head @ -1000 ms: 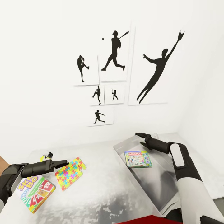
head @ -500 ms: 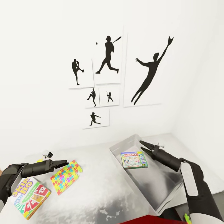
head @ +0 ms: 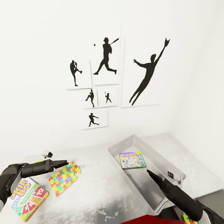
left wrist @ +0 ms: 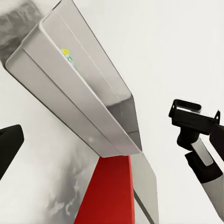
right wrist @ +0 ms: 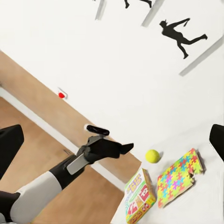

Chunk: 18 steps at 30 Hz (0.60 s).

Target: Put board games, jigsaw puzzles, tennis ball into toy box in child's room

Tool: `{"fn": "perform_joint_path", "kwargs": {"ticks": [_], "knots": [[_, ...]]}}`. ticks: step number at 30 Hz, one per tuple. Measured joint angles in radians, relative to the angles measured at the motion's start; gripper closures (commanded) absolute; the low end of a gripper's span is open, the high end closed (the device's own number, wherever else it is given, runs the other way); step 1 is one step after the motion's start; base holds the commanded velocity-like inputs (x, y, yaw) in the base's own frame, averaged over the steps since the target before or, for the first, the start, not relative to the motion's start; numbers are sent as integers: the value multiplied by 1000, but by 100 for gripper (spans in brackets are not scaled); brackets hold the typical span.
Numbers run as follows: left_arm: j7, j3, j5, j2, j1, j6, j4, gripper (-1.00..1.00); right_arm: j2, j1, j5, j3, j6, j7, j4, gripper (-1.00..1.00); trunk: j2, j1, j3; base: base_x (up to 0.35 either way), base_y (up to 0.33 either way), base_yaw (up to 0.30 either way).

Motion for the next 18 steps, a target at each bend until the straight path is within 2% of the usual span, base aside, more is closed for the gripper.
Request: {"fn": "perform_joint_path", "kwargs": {"ticks": [4,18], "knots": [[0,0,0,0,0,0,0,-100,1,27,5,0,-59,28,-2,-100,0,0,0,0,0,-1],[0,0,0,-1,0,0,0,-100,-3,31,4,-1,-66,33,-1,-100,0,0,0,0,0,0]]}}
